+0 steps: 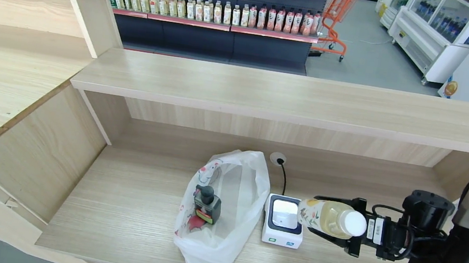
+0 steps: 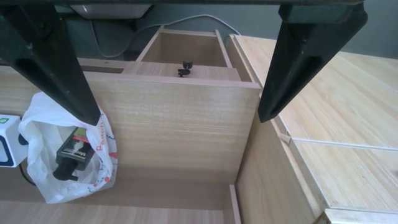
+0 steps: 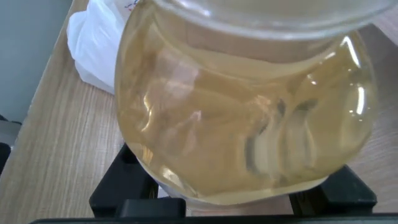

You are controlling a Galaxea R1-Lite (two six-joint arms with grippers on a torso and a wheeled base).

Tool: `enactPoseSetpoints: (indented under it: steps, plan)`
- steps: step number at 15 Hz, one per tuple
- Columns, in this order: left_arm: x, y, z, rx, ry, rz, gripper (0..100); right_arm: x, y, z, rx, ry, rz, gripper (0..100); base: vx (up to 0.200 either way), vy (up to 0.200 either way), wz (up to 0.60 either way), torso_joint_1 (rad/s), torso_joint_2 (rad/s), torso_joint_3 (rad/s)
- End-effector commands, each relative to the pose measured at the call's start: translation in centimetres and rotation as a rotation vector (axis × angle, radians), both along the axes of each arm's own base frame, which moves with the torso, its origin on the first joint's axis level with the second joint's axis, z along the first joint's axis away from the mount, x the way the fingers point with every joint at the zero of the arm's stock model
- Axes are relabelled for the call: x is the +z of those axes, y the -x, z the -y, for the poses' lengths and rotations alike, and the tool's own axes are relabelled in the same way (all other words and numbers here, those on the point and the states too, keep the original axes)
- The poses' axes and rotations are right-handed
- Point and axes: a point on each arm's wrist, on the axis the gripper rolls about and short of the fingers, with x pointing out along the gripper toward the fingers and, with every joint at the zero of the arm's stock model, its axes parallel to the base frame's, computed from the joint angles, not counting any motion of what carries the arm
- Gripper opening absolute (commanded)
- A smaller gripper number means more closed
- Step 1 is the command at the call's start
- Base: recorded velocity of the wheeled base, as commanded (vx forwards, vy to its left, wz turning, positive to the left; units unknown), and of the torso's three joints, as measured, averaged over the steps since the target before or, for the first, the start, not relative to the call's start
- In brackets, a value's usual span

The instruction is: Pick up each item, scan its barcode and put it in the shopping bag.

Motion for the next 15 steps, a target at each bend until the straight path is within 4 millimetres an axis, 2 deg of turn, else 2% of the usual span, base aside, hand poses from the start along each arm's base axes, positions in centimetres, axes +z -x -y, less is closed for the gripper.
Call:
enactPoseSetpoints:
  steps: [1,8,15]
  plan:
    - [0.0,0.0,0.0,0.0,0.0,-0.001,100,-1.0,-1.1,-0.7,0.045,0.0,0.016,0,0.0,0.0,0.0,0.0,0.0,0.0]
    - [0.0,0.0,0.0,0.0,0.0,-0.001,100,-2.2,-3.9,-2.4,0.091,0.006,0.099,0,0.0,0.0,0.0,0.0,0.0,0.0]
    - [0.0,0.0,0.0,0.0,0.0,-0.001,100,-3.0,-5.3,-3.1,0.105,0.005,0.132,0,0.0,0.0,0.0,0.0,0.0,0.0]
